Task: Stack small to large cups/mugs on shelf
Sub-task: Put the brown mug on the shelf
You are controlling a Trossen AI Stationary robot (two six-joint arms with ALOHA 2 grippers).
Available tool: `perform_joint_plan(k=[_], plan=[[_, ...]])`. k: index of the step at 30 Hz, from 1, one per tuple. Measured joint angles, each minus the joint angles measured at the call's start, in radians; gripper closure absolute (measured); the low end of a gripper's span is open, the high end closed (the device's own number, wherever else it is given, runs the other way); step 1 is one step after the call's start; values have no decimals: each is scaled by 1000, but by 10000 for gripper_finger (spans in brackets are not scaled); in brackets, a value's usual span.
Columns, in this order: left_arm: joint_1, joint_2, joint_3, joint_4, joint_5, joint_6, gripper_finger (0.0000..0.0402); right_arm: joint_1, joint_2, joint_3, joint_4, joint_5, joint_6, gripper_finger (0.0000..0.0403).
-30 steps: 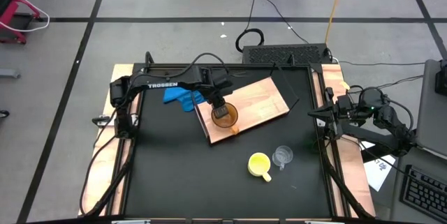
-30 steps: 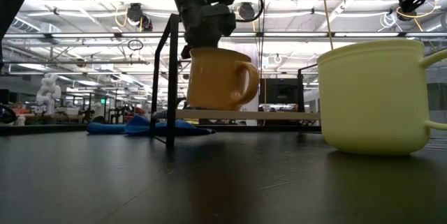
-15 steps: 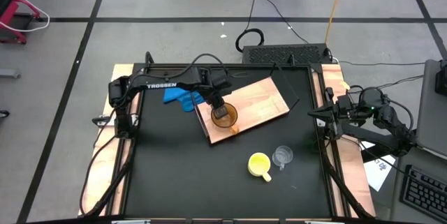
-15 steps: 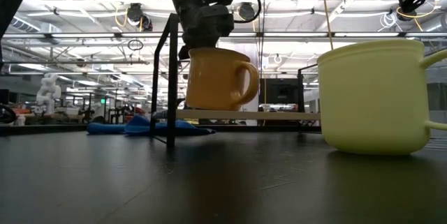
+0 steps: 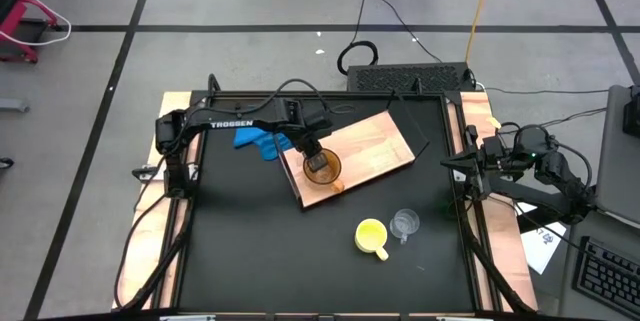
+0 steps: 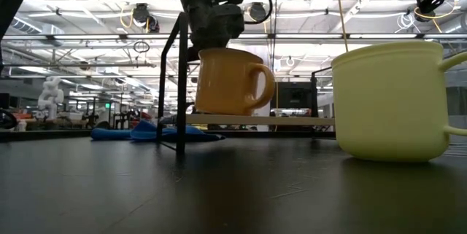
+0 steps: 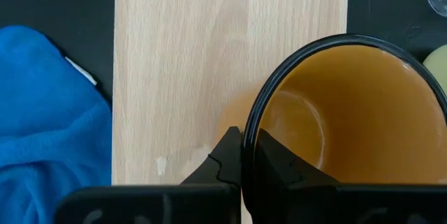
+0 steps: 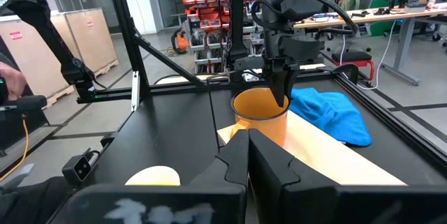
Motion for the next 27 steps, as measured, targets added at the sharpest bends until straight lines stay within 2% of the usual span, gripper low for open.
perform_joint_plan(k=[7,18,27], plan=[[-21,0,-6,-1,-20,-31,386,0,0,0,4,0,2,403],[-24,-6,-120,107,-15,-61,386,0,0,0,6,0,15,403],[-28,-11,-134,138,-11,-52,386,0,0,0,7,0,22,403]])
